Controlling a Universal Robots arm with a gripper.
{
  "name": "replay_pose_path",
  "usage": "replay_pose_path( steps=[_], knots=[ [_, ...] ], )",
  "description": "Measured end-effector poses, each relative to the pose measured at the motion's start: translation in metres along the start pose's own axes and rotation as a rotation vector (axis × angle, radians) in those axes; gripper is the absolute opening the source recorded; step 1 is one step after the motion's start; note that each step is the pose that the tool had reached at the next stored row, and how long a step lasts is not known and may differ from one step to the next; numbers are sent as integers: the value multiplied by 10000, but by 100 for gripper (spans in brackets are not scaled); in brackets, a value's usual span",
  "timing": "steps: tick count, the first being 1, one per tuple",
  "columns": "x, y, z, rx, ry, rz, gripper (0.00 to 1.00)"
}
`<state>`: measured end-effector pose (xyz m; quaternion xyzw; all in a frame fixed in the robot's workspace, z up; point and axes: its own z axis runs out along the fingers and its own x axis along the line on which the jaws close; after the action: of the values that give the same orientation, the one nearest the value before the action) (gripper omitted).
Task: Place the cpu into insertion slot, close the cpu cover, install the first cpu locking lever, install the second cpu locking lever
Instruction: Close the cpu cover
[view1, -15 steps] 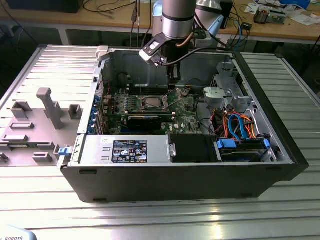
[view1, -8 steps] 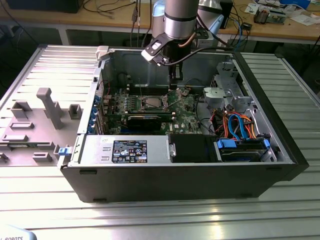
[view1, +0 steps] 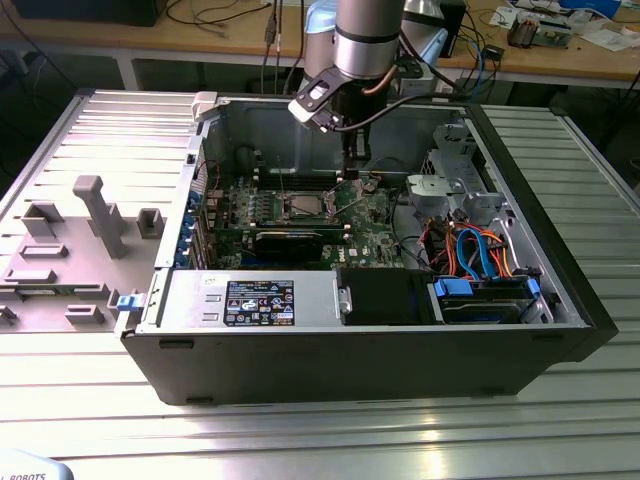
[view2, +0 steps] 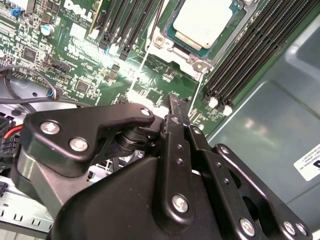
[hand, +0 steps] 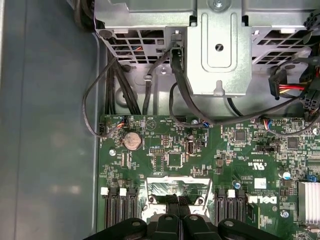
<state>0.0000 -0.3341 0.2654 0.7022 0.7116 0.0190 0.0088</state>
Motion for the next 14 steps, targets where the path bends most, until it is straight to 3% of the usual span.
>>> replay_pose_path(
  steps=[10, 14],
  knots=[
    [0, 11, 0, 0, 0, -2, 11],
    [0, 81, 14, 2, 1, 1, 11]
  ],
)
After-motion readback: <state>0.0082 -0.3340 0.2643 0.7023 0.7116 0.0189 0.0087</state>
